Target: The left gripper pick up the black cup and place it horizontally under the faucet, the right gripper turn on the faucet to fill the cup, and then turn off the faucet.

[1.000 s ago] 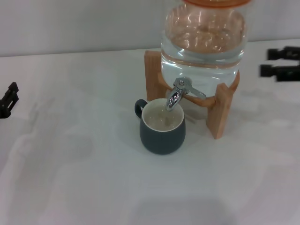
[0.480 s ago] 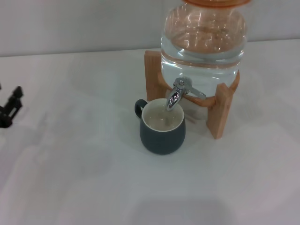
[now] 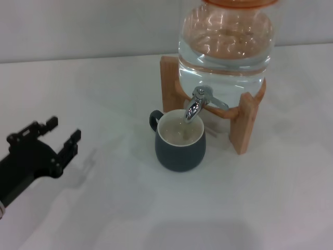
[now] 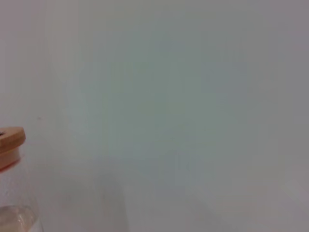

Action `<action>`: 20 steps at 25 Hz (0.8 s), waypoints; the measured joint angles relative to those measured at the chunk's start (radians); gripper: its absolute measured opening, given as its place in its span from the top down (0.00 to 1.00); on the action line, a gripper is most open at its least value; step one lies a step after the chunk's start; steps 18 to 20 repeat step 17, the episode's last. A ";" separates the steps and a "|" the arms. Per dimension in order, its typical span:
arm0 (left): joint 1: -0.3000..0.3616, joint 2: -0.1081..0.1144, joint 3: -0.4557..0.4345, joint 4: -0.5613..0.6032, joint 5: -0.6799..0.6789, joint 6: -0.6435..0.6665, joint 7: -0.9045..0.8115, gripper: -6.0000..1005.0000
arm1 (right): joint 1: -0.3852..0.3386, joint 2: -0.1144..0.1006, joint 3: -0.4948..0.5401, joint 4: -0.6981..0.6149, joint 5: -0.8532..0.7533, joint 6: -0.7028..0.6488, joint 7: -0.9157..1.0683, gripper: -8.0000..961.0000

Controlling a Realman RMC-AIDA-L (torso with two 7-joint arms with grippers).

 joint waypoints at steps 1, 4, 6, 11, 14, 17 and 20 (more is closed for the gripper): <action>0.000 -0.001 0.002 -0.005 0.002 0.010 0.000 0.47 | 0.000 0.001 0.000 -0.005 0.001 0.000 0.000 0.12; 0.009 -0.001 0.002 -0.005 0.003 0.020 -0.003 0.47 | -0.005 0.003 0.010 -0.016 0.007 0.002 0.006 0.12; 0.024 -0.001 0.001 0.012 0.004 0.021 -0.001 0.47 | -0.011 0.003 0.026 -0.024 0.012 0.004 0.009 0.12; 0.068 0.000 -0.020 0.079 0.005 0.022 0.001 0.47 | -0.016 0.008 0.040 -0.031 0.014 0.002 0.010 0.12; 0.074 0.000 -0.029 0.098 0.005 0.021 0.001 0.47 | -0.016 0.009 0.041 -0.031 0.018 0.002 0.010 0.12; 0.075 0.002 -0.032 0.110 0.005 0.016 0.001 0.47 | -0.016 0.010 0.041 -0.032 0.022 0.002 0.010 0.12; 0.075 0.002 -0.032 0.110 0.005 0.016 0.001 0.47 | -0.016 0.010 0.041 -0.032 0.022 0.002 0.010 0.12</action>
